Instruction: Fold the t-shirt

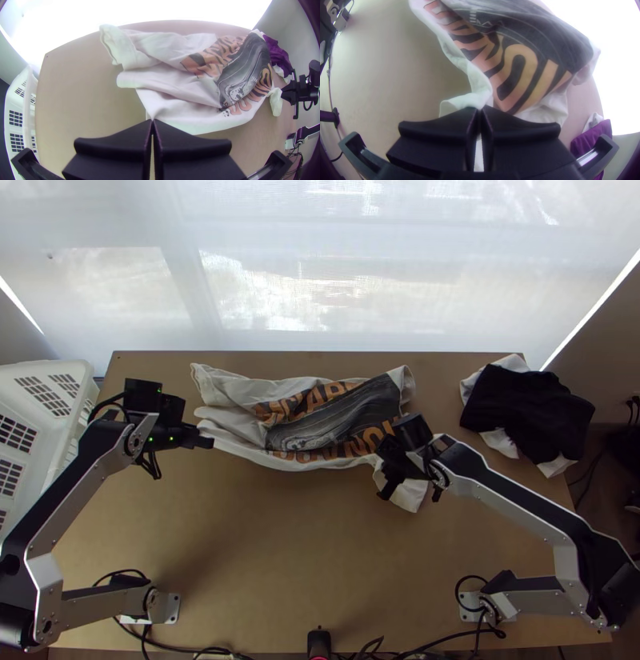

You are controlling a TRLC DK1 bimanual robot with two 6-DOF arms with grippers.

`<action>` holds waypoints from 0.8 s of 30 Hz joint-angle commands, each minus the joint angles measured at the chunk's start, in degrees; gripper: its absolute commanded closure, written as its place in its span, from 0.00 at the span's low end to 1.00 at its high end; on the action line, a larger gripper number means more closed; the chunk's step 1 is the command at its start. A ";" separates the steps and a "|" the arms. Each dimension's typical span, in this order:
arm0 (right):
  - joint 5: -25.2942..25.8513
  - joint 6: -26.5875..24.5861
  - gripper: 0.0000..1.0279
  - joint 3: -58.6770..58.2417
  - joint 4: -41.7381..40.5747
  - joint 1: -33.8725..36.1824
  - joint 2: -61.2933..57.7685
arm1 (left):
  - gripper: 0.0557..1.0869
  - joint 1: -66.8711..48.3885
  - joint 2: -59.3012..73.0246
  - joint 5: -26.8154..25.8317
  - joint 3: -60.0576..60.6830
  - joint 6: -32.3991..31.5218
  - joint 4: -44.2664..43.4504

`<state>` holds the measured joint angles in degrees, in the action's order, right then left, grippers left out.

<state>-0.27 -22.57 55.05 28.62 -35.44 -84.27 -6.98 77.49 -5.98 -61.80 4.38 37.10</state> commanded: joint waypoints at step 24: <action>0.19 -1.87 0.98 50.16 25.52 11.62 13.96 | 0.97 1.36 -15.36 0.97 -38.31 4.93 4.65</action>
<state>-1.98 -24.29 92.73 51.62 -25.30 -71.44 -5.69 63.96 -6.02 -89.80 8.16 41.74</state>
